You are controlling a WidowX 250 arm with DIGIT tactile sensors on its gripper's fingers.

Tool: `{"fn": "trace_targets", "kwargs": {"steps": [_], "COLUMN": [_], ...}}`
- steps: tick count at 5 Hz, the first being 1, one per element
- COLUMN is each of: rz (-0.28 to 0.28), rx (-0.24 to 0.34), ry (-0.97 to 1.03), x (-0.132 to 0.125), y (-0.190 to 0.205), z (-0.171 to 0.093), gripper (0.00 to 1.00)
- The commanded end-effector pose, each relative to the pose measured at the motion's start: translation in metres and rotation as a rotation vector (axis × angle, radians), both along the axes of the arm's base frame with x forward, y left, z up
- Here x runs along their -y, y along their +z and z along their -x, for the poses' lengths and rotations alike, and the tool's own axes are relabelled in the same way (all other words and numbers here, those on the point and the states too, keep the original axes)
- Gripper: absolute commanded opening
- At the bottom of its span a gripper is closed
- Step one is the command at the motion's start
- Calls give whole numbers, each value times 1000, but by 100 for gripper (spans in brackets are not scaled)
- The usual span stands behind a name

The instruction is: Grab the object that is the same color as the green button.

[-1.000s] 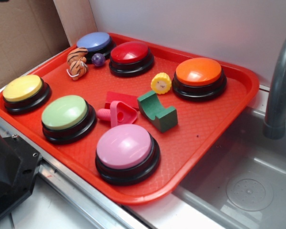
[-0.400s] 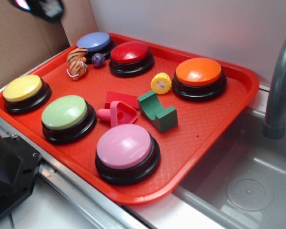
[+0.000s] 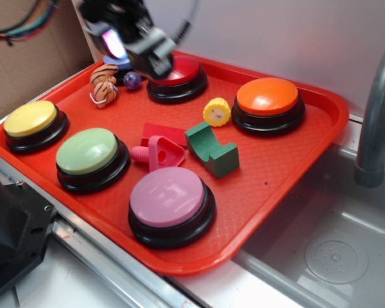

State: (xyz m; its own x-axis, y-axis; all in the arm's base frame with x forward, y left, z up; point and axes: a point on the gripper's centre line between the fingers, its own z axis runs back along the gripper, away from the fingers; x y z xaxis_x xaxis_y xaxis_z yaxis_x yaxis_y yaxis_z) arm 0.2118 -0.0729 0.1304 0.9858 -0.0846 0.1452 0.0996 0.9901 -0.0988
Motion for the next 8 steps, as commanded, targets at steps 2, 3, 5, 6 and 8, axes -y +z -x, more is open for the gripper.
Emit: {"fn": "trace_targets", "kwargs": {"steps": [2, 3, 5, 6, 8], "rz": [26, 22, 21, 9, 16], "rx": [47, 24, -27, -35, -33], "ry": [-48, -55, -89, -88, -55], "x": [6, 5, 9, 9, 8], "y": [-55, -73, -97, -98, -99], "z": [-37, -42, -45, -45, -39], "gripper": [100, 100, 45, 0, 0]}}
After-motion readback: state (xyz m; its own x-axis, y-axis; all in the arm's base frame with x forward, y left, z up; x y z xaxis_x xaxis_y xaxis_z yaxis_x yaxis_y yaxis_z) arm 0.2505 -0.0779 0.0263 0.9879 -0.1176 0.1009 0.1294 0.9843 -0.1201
